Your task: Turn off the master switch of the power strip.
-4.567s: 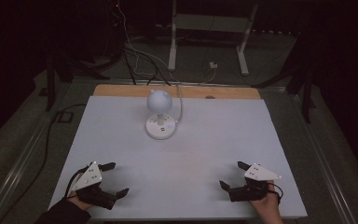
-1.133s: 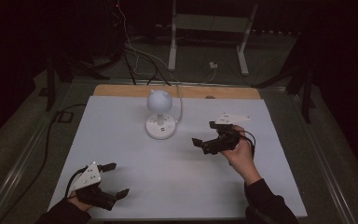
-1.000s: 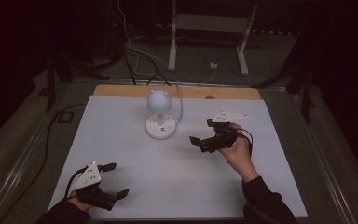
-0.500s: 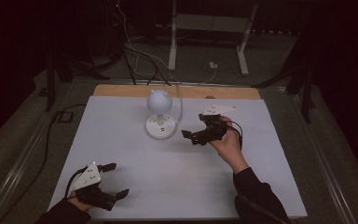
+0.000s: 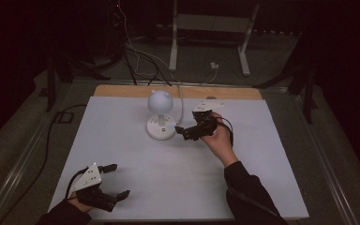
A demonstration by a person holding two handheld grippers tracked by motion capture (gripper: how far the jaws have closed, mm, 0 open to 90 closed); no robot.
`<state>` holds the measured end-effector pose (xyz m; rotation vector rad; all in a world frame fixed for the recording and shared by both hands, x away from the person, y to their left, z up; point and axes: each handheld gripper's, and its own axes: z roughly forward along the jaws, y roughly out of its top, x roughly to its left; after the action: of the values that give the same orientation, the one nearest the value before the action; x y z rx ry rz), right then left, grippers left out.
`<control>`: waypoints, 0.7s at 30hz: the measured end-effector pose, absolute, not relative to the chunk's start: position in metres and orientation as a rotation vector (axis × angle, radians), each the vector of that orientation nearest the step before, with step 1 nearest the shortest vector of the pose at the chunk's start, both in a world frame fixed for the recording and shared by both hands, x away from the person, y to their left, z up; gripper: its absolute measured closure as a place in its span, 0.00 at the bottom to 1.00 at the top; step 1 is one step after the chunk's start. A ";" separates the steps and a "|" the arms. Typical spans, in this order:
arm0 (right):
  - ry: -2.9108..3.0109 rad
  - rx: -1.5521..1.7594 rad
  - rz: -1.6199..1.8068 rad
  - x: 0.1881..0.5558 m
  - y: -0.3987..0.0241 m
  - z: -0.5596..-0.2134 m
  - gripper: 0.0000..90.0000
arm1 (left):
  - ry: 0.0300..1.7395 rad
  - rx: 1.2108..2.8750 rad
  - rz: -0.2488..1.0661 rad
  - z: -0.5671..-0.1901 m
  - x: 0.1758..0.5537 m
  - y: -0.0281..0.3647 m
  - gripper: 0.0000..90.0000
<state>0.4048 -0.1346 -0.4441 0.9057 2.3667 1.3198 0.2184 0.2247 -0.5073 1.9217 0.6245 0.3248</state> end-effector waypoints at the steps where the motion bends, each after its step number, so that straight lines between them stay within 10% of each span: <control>1: 2.373 0.905 1.318 0.407 -0.133 -0.446 0.02 | 0.625 1.922 0.324 -0.507 0.218 0.225 0.00; 21: 2.377 0.995 1.243 0.418 -0.099 -0.475 0.08 | 0.623 1.926 0.321 -0.507 0.218 0.224 0.00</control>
<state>0.4184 -0.0994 -0.4748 0.9952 2.3768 1.2428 0.2175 0.2243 -0.5072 1.9258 0.6226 0.3210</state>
